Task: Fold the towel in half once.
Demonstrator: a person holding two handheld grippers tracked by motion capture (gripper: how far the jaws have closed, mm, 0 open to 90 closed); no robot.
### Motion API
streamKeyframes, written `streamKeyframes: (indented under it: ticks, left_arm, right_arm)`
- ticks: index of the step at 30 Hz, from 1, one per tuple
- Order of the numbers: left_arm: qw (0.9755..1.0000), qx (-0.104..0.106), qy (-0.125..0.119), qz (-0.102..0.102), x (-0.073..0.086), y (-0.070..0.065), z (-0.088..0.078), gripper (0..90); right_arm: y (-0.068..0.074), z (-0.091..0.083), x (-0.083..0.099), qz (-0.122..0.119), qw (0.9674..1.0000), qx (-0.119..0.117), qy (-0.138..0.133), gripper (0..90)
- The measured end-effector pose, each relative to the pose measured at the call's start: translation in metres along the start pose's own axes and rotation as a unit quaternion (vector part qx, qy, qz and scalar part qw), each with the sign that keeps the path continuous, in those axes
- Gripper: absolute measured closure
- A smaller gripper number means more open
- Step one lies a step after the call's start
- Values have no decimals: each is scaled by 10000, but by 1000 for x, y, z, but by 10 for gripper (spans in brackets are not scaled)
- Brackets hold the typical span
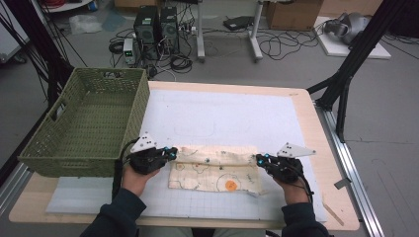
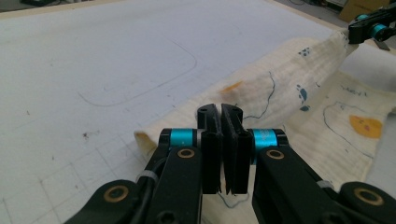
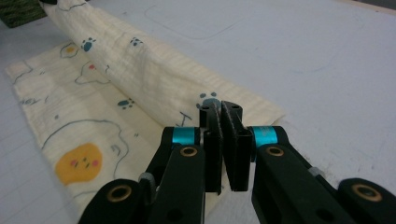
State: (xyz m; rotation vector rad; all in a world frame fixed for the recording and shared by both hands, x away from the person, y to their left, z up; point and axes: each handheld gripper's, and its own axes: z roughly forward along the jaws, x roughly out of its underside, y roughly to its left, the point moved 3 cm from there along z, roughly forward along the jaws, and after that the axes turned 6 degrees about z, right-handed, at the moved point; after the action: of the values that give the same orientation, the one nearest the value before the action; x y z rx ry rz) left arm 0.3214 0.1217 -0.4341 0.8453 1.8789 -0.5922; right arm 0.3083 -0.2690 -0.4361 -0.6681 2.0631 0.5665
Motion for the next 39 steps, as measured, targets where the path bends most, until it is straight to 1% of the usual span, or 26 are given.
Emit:
streamKeyframes:
  ticks: [2, 5, 8, 12, 15, 16, 17, 18, 19, 20, 21, 22, 23, 26, 27, 29, 31, 32, 33, 35, 36, 39]
  left_arm:
    - [10000, 53, 19, -14, 4, -3, -2, 861]
    - [9999, 77, 143, -25, 10, -5, -3, 861]
    - [9997, 95, 235, -59, 15, -5, -5, 861]
    - [9988, 216, 428, -84, 22, -6, -6, 860]
    - [9981, 318, 498, -153, 27, -7, -7, 850]
    - [9980, 345, 471, -240, 27, -7, -9, 822]
    - [9979, 370, 428, -299, 27, -6, -10, 773]
    - [9978, 415, 346, -376, 26, -5, -11, 701]
    - [9976, 430, 294, -464, 25, -4, -13, 618]
    - [9974, 411, 212, -547, 23, -2, -15, 555]
    - [9972, 397, 102, -619, 22, 0, -17, 520]
    - [9971, 372, 24, -661, 21, 1, -19, 516]
    - [9972, 296, -25, -679, 19, 3, -20, 514]
    - [9967, 198, -160, -769, 16, 8, -20, 495]
    - [9966, 199, -154, -779, 15, 9, -19, 495]
    - [9973, 135, -101, -721, 14, 10, -16, 494]
    - [9976, 38, 15, -695, 13, 12, -10, 494]
    - [9977, -15, 60, -681, 13, 14, -8, 494]
    - [9973, -42, 95, -725, 12, 16, -5, 494]
    - [9967, -118, 144, -789, 12, 19, 1, 489]
    - [9965, -156, 156, -805, 11, 21, 4, 487]
    - [9960, -234, 97, -862, 11, 23, 7, 487]
  right_arm:
    - [2, -2, 3, -47, 10000, -31, 43, 873]
    - [5, -6, 5, -58, 9999, -105, 47, 873]
    - [8, -7, 7, -108, 9997, -161, 124, 873]
    - [11, -6, 13, -169, 9987, -277, 387, 873]
    - [14, -7, 16, -192, 9978, -369, 524, 862]
    - [14, -8, 18, -201, 9976, -384, 547, 845]
    - [15, -10, 20, -183, 9974, -373, 588, 825]
    - [14, -11, 21, -193, 9973, -401, 588, 781]
    - [13, -13, 23, -120, 9971, -429, 611, 730]
    - [11, -15, 24, -42, 9972, -428, 613, 687]
    - [9, -18, 24, 23, 9974, -416, 595, 650]
    - [7, -21, 24, 83, 9978, -358, 546, 619]
    - [4, -24, 23, 107, 9983, -298, 488, 610]
    - [-2, -29, 19, 190, 9991, -166, 354, 587]
    - [-3, -29, 18, 217, 9991, -141, 328, 585]
    - [-4, -27, 16, 222, 9992, -112, 308, 580]
    - [-5, -23, 14, 200, 9993, -80, 296, 570]
    - [-5, -21, 13, 227, 9993, -63, 299, 568]
    - [-6, -18, 12, 225, 9993, -37, 284, 568]
    - [-9, -12, 8, 309, 9992, 27, 254, 572]
    - [-10, -9, 6, 350, 9990, 63, 256, 595]
    - [-13, 4, 4, 441, 9980, 147, 436, 645]
